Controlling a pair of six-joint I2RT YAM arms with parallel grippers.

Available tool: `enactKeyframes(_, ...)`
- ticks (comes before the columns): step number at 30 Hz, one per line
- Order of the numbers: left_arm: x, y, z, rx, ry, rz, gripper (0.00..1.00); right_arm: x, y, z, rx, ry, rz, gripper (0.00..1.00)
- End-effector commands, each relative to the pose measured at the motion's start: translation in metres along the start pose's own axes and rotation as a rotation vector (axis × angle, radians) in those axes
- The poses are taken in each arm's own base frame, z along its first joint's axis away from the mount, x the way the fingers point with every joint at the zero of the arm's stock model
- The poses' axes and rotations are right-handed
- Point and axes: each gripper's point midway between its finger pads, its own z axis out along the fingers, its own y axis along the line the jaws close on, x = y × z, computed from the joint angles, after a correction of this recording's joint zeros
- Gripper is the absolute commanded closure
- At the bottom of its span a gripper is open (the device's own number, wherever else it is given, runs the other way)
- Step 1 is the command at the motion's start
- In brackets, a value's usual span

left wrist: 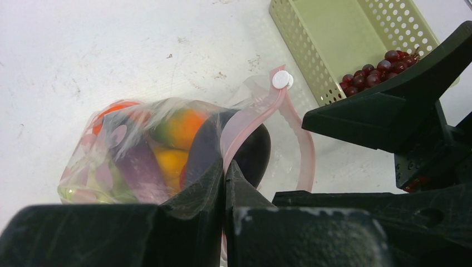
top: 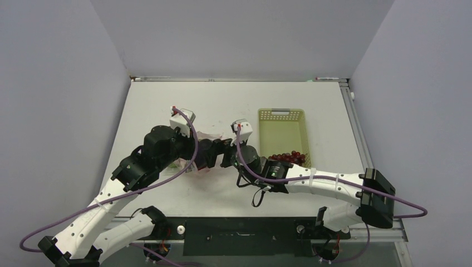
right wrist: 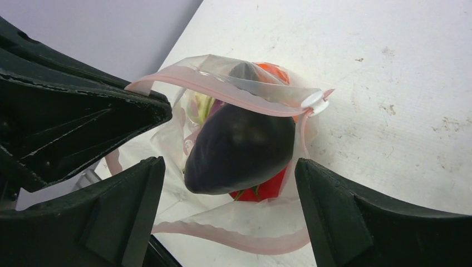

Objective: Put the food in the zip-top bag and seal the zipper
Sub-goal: Place the fake vegetable in the zipper food storage bag, then adjust the zipper food storage bag at the center of the board.

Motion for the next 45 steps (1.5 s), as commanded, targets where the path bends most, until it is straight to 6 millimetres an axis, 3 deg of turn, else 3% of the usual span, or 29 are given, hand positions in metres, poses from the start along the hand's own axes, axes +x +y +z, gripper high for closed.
enactKeyframes(1,-0.018,-0.006,-0.001,0.026,-0.064,-0.011,1.00,-0.002,-0.014,-0.009,0.070,0.014,0.020,0.10)
enactKeyframes(15,-0.018,-0.007,-0.002,0.032,-0.065,-0.011,1.00,0.020,-0.057,-0.018,0.238,0.067,0.074,0.00)
enactKeyframes(22,-0.017,-0.007,0.000,0.032,-0.060,-0.011,1.00,0.032,-0.061,-0.007,0.220,0.081,0.149,0.13)
enactKeyframes(30,-0.016,-0.007,0.000,0.031,-0.058,-0.010,1.00,0.040,-0.056,0.011,0.177,0.104,0.203,0.34)
enactKeyframes(37,-0.017,-0.007,-0.001,0.030,-0.061,-0.011,1.00,0.050,-0.056,0.020,0.173,0.131,0.219,0.61)
enactKeyframes(43,-0.017,-0.007,-0.001,0.030,-0.063,-0.011,1.00,0.045,-0.055,0.016,0.168,0.122,0.222,0.94)
enactKeyframes(45,-0.018,-0.006,-0.001,0.026,-0.064,-0.011,1.00,0.040,-0.054,0.013,0.164,0.112,0.213,0.95)
